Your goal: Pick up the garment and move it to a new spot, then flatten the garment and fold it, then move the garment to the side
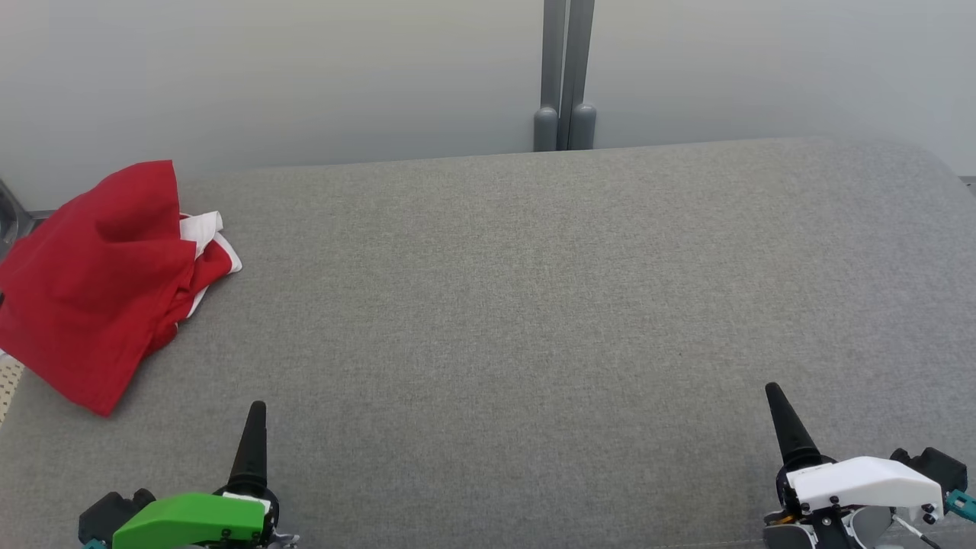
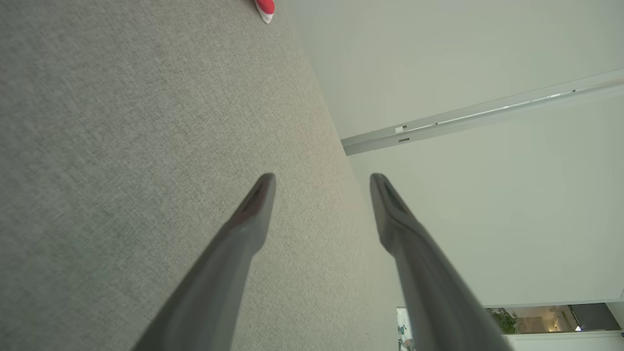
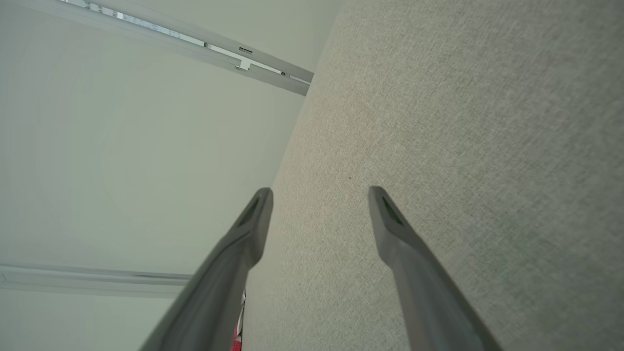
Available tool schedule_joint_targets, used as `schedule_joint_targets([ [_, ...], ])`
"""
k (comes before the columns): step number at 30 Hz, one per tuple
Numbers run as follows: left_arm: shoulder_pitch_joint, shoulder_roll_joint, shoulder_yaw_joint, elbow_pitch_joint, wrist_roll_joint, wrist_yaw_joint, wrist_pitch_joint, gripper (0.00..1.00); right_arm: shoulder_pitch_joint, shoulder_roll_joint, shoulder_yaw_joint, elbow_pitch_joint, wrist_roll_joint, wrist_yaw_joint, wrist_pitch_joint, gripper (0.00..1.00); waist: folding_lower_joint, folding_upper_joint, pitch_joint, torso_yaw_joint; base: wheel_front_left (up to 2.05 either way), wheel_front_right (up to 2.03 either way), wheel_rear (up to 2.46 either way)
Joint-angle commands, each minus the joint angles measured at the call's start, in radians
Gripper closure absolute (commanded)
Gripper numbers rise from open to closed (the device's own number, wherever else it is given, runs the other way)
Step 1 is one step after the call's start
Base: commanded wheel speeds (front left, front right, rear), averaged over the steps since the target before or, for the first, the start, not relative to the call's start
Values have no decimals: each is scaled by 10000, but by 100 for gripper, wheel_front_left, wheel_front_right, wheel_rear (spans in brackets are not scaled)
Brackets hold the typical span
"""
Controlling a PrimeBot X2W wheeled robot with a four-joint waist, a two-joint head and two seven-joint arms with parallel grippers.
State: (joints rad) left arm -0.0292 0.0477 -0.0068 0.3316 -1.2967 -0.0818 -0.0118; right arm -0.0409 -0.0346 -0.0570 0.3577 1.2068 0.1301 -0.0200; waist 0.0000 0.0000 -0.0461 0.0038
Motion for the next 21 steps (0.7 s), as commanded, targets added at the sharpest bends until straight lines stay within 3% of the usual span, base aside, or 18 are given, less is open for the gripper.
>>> schedule_joint_targets([
  [1,-29,130,-66,-121,257,32,-92,0,-47,-60,-30,-92,-275,3,-96,0,0,0,-15,7,0,0,0],
  [21,66,585,-1178,79,3423,760,-764,0,121,-94,-63,-818,-4647,4,-108,0,0,0,-303,88,0,0,0],
])
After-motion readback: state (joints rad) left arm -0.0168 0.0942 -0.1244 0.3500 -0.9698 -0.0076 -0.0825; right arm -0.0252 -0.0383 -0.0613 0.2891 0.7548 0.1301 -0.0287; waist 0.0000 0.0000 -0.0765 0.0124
